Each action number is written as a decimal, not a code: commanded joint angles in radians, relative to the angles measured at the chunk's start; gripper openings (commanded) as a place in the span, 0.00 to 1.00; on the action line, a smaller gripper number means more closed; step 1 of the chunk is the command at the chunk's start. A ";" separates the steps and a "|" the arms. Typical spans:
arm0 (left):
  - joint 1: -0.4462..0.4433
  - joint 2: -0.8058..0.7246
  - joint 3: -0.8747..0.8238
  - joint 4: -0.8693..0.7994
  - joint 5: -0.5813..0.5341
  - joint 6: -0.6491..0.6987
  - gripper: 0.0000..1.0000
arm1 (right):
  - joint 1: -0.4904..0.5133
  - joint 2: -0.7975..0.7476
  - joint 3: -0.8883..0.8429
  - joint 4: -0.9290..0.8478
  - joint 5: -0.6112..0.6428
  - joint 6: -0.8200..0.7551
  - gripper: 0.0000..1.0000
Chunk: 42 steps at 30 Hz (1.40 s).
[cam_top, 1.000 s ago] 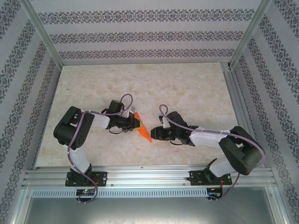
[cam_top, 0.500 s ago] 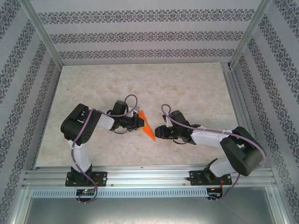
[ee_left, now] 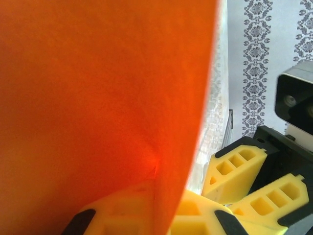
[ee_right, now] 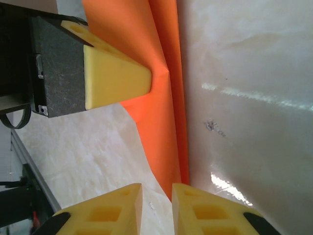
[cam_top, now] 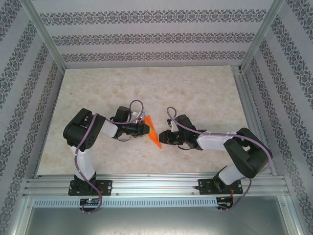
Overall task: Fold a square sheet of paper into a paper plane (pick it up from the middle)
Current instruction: Fold the wing for the fifth time at the center of the table.
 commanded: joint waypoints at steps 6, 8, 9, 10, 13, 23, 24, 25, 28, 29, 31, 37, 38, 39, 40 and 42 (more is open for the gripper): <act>0.048 0.040 -0.022 -0.081 0.001 0.116 0.00 | -0.011 0.104 0.036 0.177 -0.087 0.100 0.08; 0.049 0.046 -0.023 -0.080 -0.005 0.117 0.00 | -0.010 0.126 0.040 0.199 -0.102 0.116 0.07; 0.049 0.051 -0.023 -0.079 -0.005 0.116 0.00 | -0.009 0.132 0.040 0.207 -0.104 0.120 0.08; 0.049 0.055 -0.022 -0.079 -0.007 0.116 0.00 | -0.009 0.135 0.040 0.212 -0.103 0.120 0.07; 0.049 0.069 -0.014 -0.093 -0.013 0.121 0.00 | -0.009 0.142 0.049 0.182 -0.100 0.110 0.08; 0.058 0.081 0.008 -0.153 -0.028 0.143 0.00 | -0.007 0.214 0.031 0.254 -0.121 0.146 0.08; 0.060 0.082 0.011 -0.157 -0.030 0.146 0.00 | -0.007 0.222 0.027 0.265 -0.120 0.150 0.08; 0.060 0.084 0.014 -0.165 -0.030 0.149 0.00 | -0.005 0.228 0.026 0.274 -0.121 0.155 0.08; 0.063 0.091 0.022 -0.179 -0.028 0.149 0.00 | -0.007 0.237 0.018 0.297 -0.120 0.163 0.09; 0.063 0.095 0.026 -0.182 -0.027 0.150 0.00 | -0.007 0.237 0.015 0.297 -0.114 0.162 0.09; 0.064 0.102 0.034 -0.189 -0.023 0.151 0.00 | -0.007 0.241 0.017 0.294 -0.119 0.163 0.09; 0.071 0.112 0.046 -0.204 -0.019 0.152 0.00 | -0.004 0.233 0.008 0.290 -0.122 0.166 0.12; 0.073 0.112 0.047 -0.208 -0.019 0.152 0.00 | -0.006 0.218 0.004 0.294 -0.122 0.173 0.12; 0.074 0.112 0.047 -0.208 -0.017 0.152 0.00 | -0.010 0.196 -0.002 0.293 -0.115 0.177 0.12; 0.075 0.114 0.047 -0.206 -0.015 0.150 0.00 | -0.012 0.168 -0.010 0.287 -0.103 0.174 0.13; 0.077 0.118 0.050 -0.203 -0.004 0.146 0.00 | -0.014 0.111 -0.011 0.220 -0.069 0.131 0.17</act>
